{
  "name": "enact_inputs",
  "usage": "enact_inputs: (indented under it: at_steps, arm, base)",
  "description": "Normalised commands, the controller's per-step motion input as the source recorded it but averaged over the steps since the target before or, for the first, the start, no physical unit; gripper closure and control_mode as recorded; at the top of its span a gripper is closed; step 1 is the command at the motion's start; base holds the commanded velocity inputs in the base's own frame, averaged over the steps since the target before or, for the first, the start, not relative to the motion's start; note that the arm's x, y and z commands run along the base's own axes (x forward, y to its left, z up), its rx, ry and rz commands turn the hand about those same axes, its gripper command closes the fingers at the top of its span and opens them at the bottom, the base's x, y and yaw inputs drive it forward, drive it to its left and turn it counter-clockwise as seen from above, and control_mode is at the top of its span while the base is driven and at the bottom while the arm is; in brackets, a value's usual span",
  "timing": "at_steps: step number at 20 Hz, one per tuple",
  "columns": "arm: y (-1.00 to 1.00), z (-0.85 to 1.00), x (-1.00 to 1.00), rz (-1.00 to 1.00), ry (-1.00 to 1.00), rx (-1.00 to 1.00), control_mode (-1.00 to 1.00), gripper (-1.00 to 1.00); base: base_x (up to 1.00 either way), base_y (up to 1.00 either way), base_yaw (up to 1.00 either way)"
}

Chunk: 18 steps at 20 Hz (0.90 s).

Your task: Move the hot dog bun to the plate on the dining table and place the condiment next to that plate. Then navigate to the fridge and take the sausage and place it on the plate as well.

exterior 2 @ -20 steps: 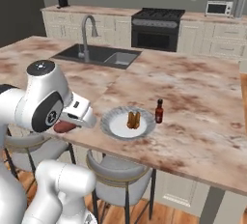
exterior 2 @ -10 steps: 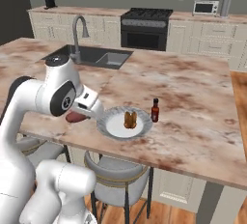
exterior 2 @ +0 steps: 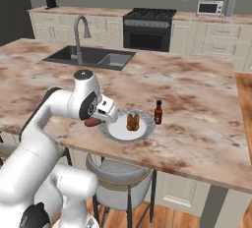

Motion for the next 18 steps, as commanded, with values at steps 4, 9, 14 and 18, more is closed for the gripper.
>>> enact_inputs:
  at_steps: [4,9,14,18]
  arm:
    - [0.0,-0.85,0.95,0.02,0.0,-0.01,-1.0,1.0]
    - [0.0,-0.57,0.77,0.02,0.0,-0.07,-1.0,1.0]
    - [0.0,-0.34,0.81,0.0,0.01,-0.04,-1.0,1.0]
    - [0.0,-0.17,0.81,0.0,0.03,0.0,-1.0,1.0]
  base:
    - [0.0,0.0,0.0]
    - [0.0,0.0,0.0]
    - [0.0,0.0,0.0]
    - [0.0,0.0,0.0]
